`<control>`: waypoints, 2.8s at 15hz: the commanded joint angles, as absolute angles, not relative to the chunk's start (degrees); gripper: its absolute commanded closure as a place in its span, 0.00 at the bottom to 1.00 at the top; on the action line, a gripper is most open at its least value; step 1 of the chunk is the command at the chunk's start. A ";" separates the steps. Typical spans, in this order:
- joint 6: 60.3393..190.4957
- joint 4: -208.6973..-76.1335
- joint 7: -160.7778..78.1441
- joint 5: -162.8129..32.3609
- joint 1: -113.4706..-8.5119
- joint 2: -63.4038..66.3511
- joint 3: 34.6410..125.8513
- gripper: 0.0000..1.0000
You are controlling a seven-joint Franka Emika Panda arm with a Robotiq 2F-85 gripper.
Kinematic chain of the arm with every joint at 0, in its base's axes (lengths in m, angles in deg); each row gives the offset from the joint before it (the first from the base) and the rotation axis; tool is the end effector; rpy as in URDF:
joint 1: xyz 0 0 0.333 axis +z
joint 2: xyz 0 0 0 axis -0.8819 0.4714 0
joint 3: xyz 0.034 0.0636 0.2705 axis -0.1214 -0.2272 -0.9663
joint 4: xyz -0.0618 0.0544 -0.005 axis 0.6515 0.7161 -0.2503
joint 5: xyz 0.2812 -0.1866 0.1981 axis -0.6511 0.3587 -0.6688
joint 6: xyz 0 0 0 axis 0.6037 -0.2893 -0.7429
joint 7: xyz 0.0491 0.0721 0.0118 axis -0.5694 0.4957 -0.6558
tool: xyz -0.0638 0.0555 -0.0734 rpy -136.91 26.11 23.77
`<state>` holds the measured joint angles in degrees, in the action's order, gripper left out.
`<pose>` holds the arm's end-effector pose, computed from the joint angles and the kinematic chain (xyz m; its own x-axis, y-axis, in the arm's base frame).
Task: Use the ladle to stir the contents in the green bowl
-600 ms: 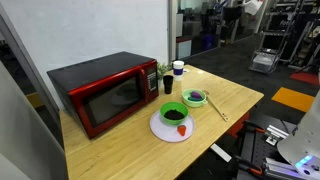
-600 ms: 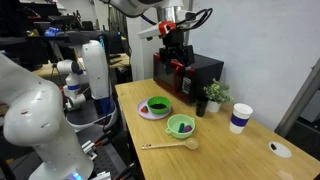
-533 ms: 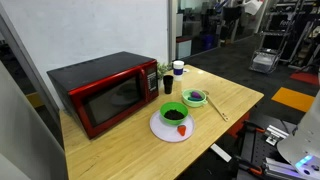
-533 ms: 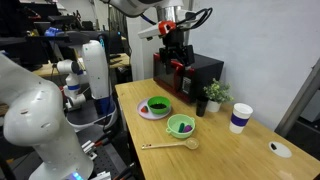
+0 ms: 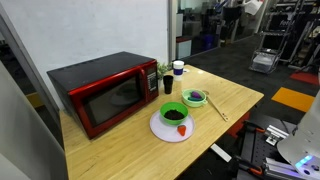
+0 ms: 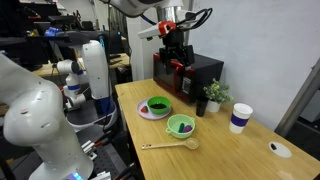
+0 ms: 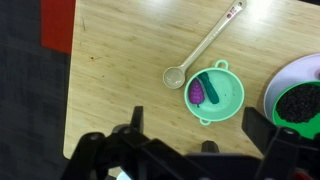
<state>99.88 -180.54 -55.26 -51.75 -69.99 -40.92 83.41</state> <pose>0.4183 -0.1402 0.4994 0.9995 -0.0053 0.0296 -0.0119 -0.9735 0.2284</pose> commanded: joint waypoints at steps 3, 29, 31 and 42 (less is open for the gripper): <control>99.66 -180.38 -55.17 -51.65 -69.65 -40.90 83.66 0.00; 118.06 -213.90 -25.13 -51.49 -75.28 -51.43 81.10 0.00; 123.35 -210.86 -21.31 -51.47 -76.80 -44.08 79.95 0.00; 143.55 -211.05 -6.79 -44.49 -81.55 -24.33 77.31 0.00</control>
